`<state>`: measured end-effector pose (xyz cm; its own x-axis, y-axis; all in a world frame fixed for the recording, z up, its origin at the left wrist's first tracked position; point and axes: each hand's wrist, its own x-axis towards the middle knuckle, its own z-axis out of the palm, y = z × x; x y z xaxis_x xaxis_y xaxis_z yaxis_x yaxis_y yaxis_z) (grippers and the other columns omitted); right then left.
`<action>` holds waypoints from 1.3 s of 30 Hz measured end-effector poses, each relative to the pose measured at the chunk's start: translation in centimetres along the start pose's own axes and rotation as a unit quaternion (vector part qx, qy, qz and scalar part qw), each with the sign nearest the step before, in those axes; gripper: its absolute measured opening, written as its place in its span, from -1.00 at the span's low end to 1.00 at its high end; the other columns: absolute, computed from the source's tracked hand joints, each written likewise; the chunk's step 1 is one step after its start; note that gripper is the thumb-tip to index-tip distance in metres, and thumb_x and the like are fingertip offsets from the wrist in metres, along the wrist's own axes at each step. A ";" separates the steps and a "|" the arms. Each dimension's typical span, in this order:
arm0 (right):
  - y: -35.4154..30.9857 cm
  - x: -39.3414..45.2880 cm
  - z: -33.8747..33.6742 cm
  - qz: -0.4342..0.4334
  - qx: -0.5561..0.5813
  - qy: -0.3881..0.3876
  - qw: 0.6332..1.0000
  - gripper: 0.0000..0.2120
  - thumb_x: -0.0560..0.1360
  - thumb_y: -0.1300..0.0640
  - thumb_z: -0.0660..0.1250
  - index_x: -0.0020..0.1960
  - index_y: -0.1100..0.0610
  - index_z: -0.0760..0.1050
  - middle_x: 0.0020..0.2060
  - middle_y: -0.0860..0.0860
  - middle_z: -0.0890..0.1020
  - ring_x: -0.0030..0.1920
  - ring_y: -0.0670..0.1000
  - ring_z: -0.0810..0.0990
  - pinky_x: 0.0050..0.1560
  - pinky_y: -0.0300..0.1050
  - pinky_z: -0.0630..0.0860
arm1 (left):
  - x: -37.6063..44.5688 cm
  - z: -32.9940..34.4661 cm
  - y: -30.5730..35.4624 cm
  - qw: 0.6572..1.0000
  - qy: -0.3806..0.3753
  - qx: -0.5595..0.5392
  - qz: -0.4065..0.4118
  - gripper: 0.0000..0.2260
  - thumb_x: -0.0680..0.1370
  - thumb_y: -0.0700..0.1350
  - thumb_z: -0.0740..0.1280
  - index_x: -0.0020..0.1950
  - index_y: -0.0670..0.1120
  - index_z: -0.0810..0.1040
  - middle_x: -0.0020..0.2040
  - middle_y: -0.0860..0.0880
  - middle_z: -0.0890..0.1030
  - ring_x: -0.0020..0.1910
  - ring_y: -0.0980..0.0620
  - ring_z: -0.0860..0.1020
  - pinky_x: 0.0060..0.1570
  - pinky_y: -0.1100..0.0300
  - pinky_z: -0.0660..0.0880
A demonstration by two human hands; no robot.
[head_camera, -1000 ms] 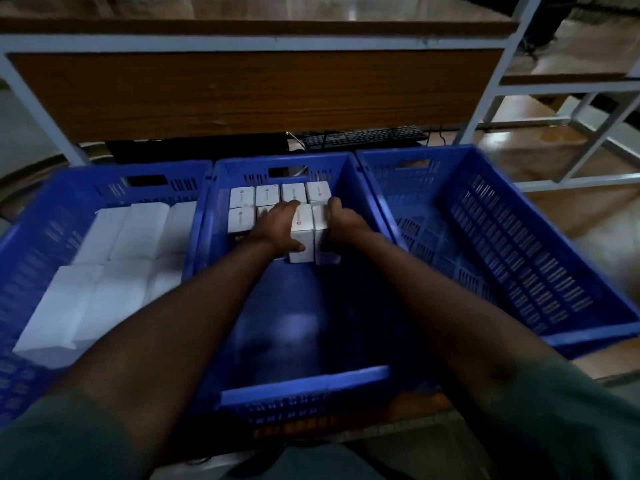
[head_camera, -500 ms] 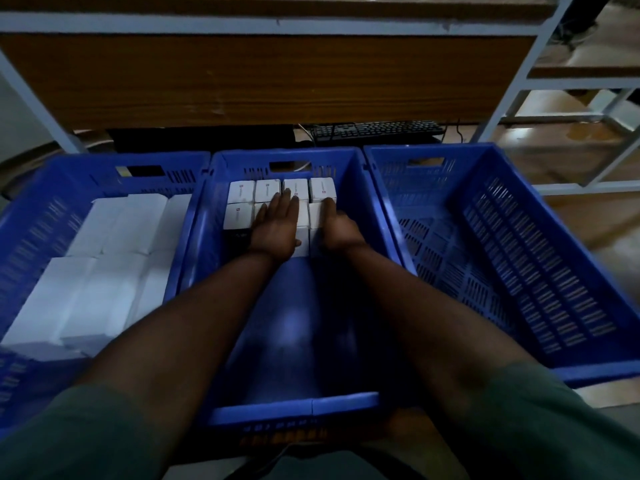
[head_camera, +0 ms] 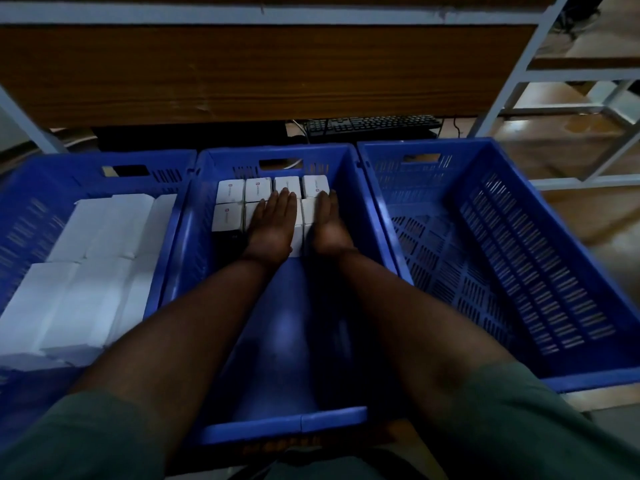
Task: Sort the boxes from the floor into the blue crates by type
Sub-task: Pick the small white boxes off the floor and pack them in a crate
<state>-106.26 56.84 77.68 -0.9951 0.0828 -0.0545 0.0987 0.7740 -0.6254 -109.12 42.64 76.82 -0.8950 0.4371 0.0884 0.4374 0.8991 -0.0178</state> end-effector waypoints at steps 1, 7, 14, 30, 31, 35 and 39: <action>-0.2 0.0 -0.1 0.005 0.022 -0.010 1.000 -0.06 0.54 0.33 0.35 0.65 0.16 -0.25 0.62 0.21 -0.27 0.60 0.30 0.06 0.56 0.08 0.18 | 0.0 0.0 -0.1 1.000 -0.001 0.000 0.002 -0.01 0.44 -0.16 0.52 0.64 -0.15 -0.10 0.65 -0.13 -0.08 0.63 -0.13 -0.08 0.58 -0.03 -0.09; -0.4 2.1 -1.2 0.068 0.090 -0.078 0.991 0.34 0.31 0.26 0.64 0.64 0.05 -0.36 0.63 0.08 -0.28 0.64 0.17 -0.05 0.56 0.02 0.20 | 0.2 -0.8 -1.1 1.000 -0.029 0.002 0.001 0.03 0.43 -0.11 0.54 0.65 -0.10 -0.12 0.65 -0.09 -0.11 0.63 -0.11 -0.10 0.59 -0.03 -0.10; 0.4 3.3 -0.3 0.058 0.089 -0.055 0.993 0.37 0.22 0.20 0.70 0.66 0.03 -0.25 0.65 0.05 -0.11 0.62 0.14 0.04 0.58 0.00 0.17 | 1.1 -1.6 -0.2 0.997 -0.078 0.002 -0.029 0.07 0.44 -0.08 0.54 0.63 -0.10 -0.21 0.65 -0.09 -0.18 0.62 -0.11 -0.17 0.58 -0.03 -0.17; 0.2 2.2 -1.0 0.024 -0.011 -0.058 0.998 0.40 0.19 -0.10 0.70 0.65 -0.02 -0.27 0.63 0.08 -0.19 0.58 0.25 0.12 0.52 0.15 0.28 | 0.4 -1.5 -1.0 0.998 -0.068 0.002 -0.006 0.15 0.38 0.05 0.58 0.63 -0.14 -0.22 0.64 -0.14 -0.19 0.62 -0.14 -0.17 0.58 -0.06 -0.14; 0.1 2.0 -1.2 0.019 -0.018 -0.053 0.998 0.40 0.20 -0.09 0.70 0.65 -0.01 -0.28 0.63 0.08 -0.22 0.59 0.25 0.12 0.53 0.13 0.28 | 0.3 -1.6 -1.0 0.998 -0.065 -0.002 -0.010 0.16 0.37 0.05 0.59 0.63 -0.14 -0.21 0.64 -0.15 -0.20 0.62 -0.14 -0.17 0.59 -0.05 -0.15; -0.4 1.5 -1.9 0.011 -0.028 -0.056 0.998 0.42 0.22 -0.09 0.69 0.64 -0.02 -0.34 0.63 0.06 -0.25 0.60 0.24 0.09 0.54 0.15 0.25 | 0.1 -1.8 -1.4 0.998 -0.056 -0.017 -0.024 0.20 0.34 0.05 0.61 0.63 -0.14 -0.22 0.64 -0.16 -0.21 0.62 -0.17 -0.16 0.57 -0.03 -0.17; -1.2 0.9 -2.9 0.023 -0.068 -0.079 0.994 0.40 0.25 -0.11 0.68 0.62 -0.06 -0.38 0.62 0.05 -0.32 0.62 0.29 -0.14 0.57 0.29 0.09 | -0.3 -2.6 -1.6 0.998 -0.066 -0.008 -0.021 0.22 0.34 0.06 0.61 0.62 -0.16 -0.26 0.63 -0.16 -0.24 0.61 -0.17 -0.19 0.58 -0.04 -0.16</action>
<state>-107.24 57.77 80.67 -0.9775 0.0289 -0.2089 0.1337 0.8508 -0.5082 -109.30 41.02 79.40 -0.9161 0.3986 -0.0442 0.3990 0.9170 -0.0004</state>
